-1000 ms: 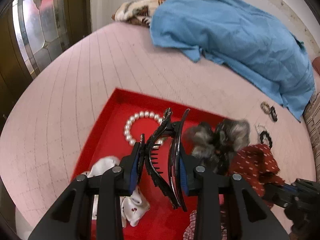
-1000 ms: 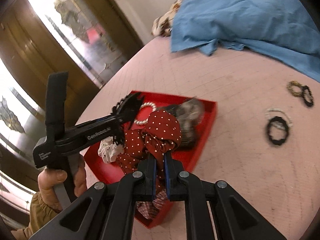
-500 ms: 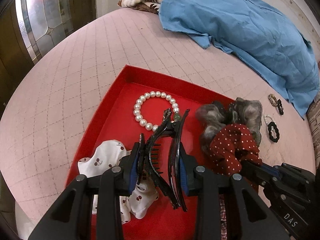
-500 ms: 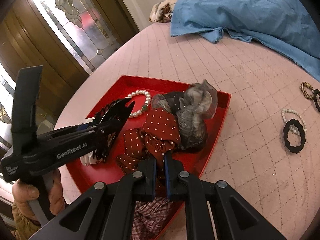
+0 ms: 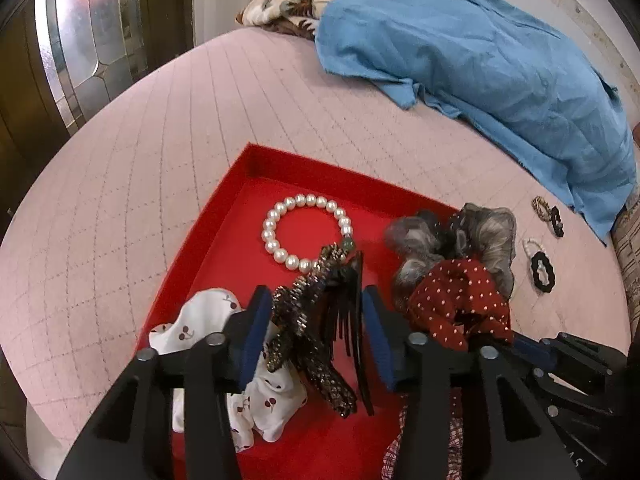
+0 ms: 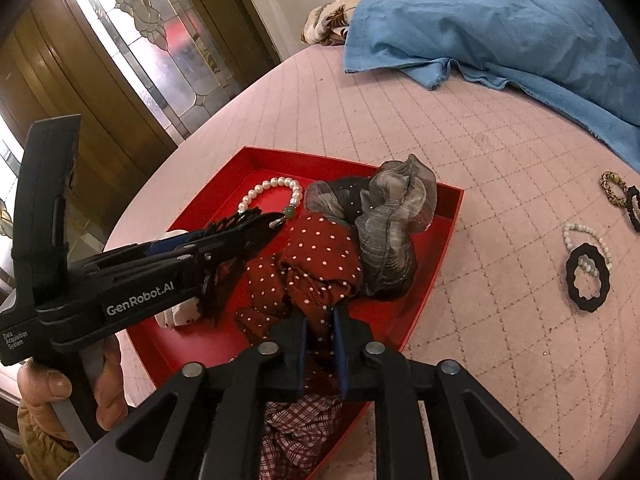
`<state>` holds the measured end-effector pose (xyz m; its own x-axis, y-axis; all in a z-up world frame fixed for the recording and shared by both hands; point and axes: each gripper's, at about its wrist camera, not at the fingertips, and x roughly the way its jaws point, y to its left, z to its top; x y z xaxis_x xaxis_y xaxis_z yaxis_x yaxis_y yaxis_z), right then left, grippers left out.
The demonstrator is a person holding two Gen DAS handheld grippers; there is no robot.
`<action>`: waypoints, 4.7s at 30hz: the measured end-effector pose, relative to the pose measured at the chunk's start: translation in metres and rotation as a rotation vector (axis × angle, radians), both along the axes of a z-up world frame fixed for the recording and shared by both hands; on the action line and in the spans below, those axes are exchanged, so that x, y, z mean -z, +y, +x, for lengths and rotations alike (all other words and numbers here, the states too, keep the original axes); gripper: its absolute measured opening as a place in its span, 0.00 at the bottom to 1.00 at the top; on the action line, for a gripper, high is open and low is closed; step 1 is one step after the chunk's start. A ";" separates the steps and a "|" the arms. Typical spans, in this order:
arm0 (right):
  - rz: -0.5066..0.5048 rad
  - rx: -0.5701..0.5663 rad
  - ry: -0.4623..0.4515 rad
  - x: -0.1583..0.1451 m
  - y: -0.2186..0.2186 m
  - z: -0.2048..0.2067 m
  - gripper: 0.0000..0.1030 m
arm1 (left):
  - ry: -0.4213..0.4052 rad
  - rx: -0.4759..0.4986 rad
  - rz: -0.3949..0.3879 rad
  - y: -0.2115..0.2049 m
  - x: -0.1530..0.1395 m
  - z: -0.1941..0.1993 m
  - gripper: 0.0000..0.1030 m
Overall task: Organize jewelry
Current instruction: 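Carry the polka-dot scrunchie and claw clip over the red tray and lower them, then open both tools to release the scrunchie and claw clip into the tray, then grasp the black hair tie with the left tool while the right tool grasps another black hair tie, then carry both black hair ties over the red tray and open both tools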
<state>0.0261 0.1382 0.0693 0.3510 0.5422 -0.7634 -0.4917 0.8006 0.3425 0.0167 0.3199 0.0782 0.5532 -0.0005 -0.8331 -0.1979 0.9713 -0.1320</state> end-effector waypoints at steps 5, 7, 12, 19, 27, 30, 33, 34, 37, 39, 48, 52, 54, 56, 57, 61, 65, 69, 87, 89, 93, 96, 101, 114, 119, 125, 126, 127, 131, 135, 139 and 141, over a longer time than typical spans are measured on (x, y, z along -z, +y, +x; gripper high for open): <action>0.005 0.010 -0.006 -0.002 -0.003 -0.002 0.22 | -0.038 -0.016 0.000 0.004 -0.006 -0.004 0.52; 0.008 0.013 -0.008 -0.003 -0.005 -0.003 0.24 | -0.053 -0.023 0.005 0.004 -0.008 -0.005 0.54; 0.016 0.013 -0.017 -0.007 -0.006 -0.008 0.30 | -0.071 -0.035 0.044 0.002 -0.013 -0.006 0.54; 0.043 0.017 -0.042 -0.021 -0.016 -0.023 0.33 | -0.103 -0.041 0.102 -0.007 -0.020 -0.009 0.54; 0.063 0.064 -0.059 -0.030 -0.064 -0.048 0.34 | -0.161 -0.004 0.149 -0.028 -0.036 -0.022 0.54; 0.044 0.096 -0.056 -0.026 -0.097 -0.056 0.34 | -0.167 0.016 0.140 -0.044 -0.041 -0.033 0.54; 0.000 0.160 -0.051 -0.021 -0.140 -0.058 0.34 | -0.165 0.058 0.103 -0.063 -0.047 -0.042 0.54; -0.011 0.182 -0.051 -0.021 -0.152 -0.058 0.34 | -0.167 0.083 0.085 -0.073 -0.051 -0.045 0.54; -0.038 0.268 -0.043 -0.019 -0.197 -0.054 0.34 | -0.171 0.155 0.053 -0.106 -0.062 -0.046 0.54; -0.044 0.324 -0.039 -0.019 -0.225 -0.048 0.34 | -0.169 0.214 0.036 -0.132 -0.069 -0.042 0.54; 0.040 0.497 0.015 -0.014 -0.310 -0.002 0.34 | -0.082 0.319 0.019 -0.224 -0.052 0.001 0.54; 0.037 0.536 0.024 -0.005 -0.322 0.027 0.34 | -0.018 0.301 0.006 -0.239 -0.014 0.031 0.54; 0.034 0.544 0.028 0.001 -0.325 0.044 0.34 | 0.005 0.283 0.003 -0.242 0.004 0.048 0.54; 0.025 0.539 0.028 0.009 -0.325 0.065 0.34 | 0.018 0.266 -0.007 -0.241 0.018 0.060 0.54; 0.020 0.538 0.029 0.012 -0.325 0.076 0.34 | 0.027 0.255 -0.017 -0.240 0.025 0.067 0.54; 0.005 0.548 0.042 0.026 -0.324 0.116 0.34 | 0.063 0.207 -0.066 -0.231 0.049 0.092 0.53; 0.012 0.562 0.052 0.035 -0.323 0.149 0.34 | 0.033 0.214 -0.055 -0.232 0.052 0.102 0.53; 0.005 0.552 0.053 0.043 -0.314 0.168 0.34 | 0.010 0.234 -0.023 -0.240 0.055 0.105 0.53; -0.131 0.492 0.030 0.052 -0.290 0.096 0.13 | 0.032 0.288 -0.061 -0.254 0.043 0.047 0.07; -0.128 0.478 0.033 0.049 -0.287 0.078 0.13 | 0.023 0.301 -0.071 -0.257 0.035 0.034 0.07; -0.095 0.459 0.022 0.034 -0.280 0.046 0.13 | -0.016 0.345 -0.083 -0.261 0.010 0.000 0.07; -0.075 0.441 0.006 0.020 -0.272 0.027 0.13 | -0.052 0.370 -0.063 -0.259 -0.009 -0.023 0.07; -0.056 0.400 -0.027 -0.003 -0.248 0.004 0.13 | -0.106 0.370 -0.017 -0.240 -0.035 -0.052 0.07; -0.041 0.210 -0.131 -0.065 -0.144 -0.028 0.13 | -0.123 0.113 0.122 -0.107 -0.047 -0.080 0.07; -0.051 0.128 -0.158 -0.079 -0.098 -0.029 0.13 | -0.087 0.028 0.131 -0.067 -0.028 -0.083 0.07; -0.078 0.039 -0.159 -0.076 -0.041 -0.018 0.13 | -0.039 -0.038 0.073 -0.034 -0.007 -0.083 0.07; -0.081 0.028 -0.159 -0.075 -0.032 -0.016 0.13 | -0.033 -0.040 0.073 -0.033 -0.005 -0.082 0.07; -0.082 0.014 -0.158 -0.074 -0.021 -0.012 0.14 | -0.028 -0.042 0.072 -0.031 -0.002 -0.082 0.07; -0.079 -0.023 -0.143 -0.067 0.011 0.001 0.13 | -0.007 -0.047 0.036 -0.024 0.008 -0.077 0.07; -0.084 -0.037 -0.099 -0.052 0.039 0.020 0.13 | 0.014 -0.046 0.026 -0.024 0.018 -0.073 0.07; -0.127 -0.023 -0.066 -0.032 0.057 0.041 0.13 | 0.027 -0.048 0.040 -0.023 0.024 -0.071 0.07; -0.146 -0.019 -0.058 -0.026 0.061 0.048 0.13 | 0.036 -0.057 0.039 -0.019 0.026 -0.069 0.07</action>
<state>0.0740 0.1989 0.0950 0.3875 0.4342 -0.8132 -0.5227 0.8301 0.1942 -0.0522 0.3009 0.0520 0.5210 0.0625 -0.8512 -0.2565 0.9627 -0.0863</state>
